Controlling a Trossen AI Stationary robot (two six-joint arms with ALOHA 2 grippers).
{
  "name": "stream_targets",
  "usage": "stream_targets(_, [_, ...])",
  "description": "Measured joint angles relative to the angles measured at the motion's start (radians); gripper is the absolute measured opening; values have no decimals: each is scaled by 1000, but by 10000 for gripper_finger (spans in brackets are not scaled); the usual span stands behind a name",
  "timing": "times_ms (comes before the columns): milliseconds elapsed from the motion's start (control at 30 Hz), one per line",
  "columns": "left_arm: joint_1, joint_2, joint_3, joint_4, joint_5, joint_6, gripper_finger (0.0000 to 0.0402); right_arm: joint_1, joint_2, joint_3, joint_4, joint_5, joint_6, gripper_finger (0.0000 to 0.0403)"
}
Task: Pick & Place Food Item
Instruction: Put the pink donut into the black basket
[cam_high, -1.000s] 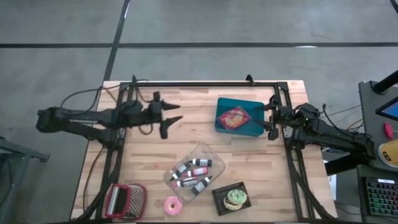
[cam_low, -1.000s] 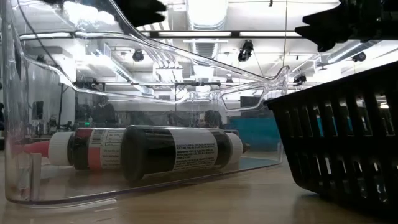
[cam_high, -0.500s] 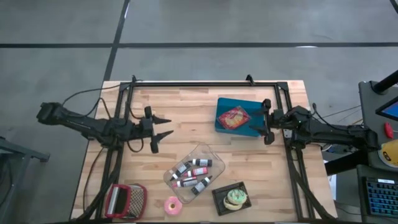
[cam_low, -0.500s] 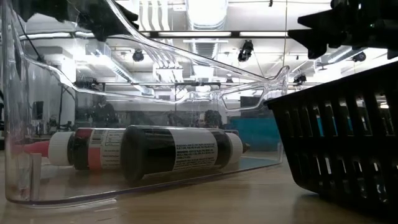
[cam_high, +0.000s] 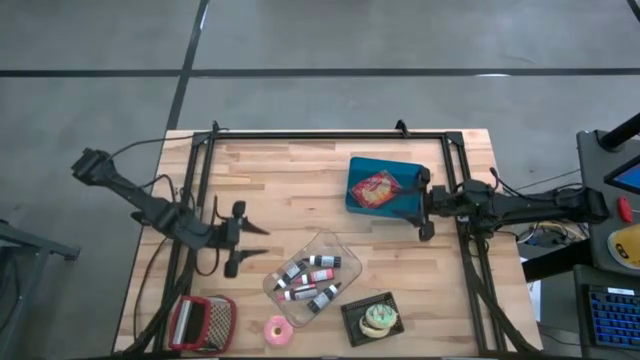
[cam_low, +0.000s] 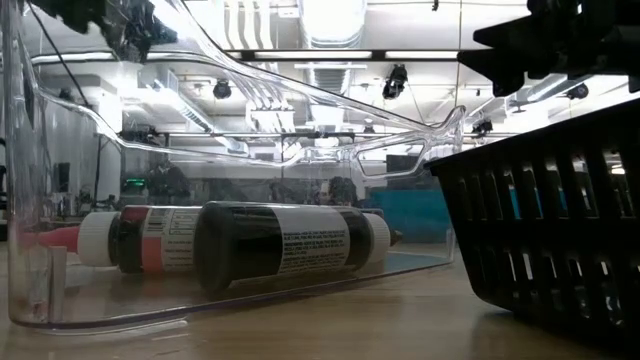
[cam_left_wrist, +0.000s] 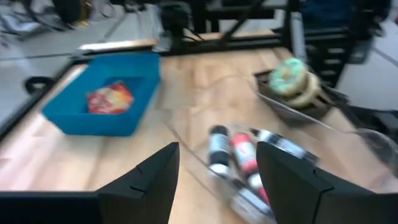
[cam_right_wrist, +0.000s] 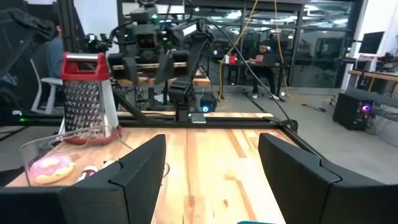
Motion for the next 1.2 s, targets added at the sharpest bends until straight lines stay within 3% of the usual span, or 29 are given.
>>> stream_targets(233, [-120,82,64,-124,9,-134,216,75,13,27,-13,71,8,253])
stream_targets(467, [-192,208,167,-207,152,-248,216,159,38,97,-127,169,7,253])
stream_targets(733, [-200,405,338,-369,259,-405,216,242,108,179,-194,257,-1,253])
stream_targets(867, [-201,495,395,-386,322,-505,216,276,142,215,-238,309,-2,253])
stream_targets(1200, [-231,646,468,-347,369,-805,216,334,152,238,-245,358,-32,253])
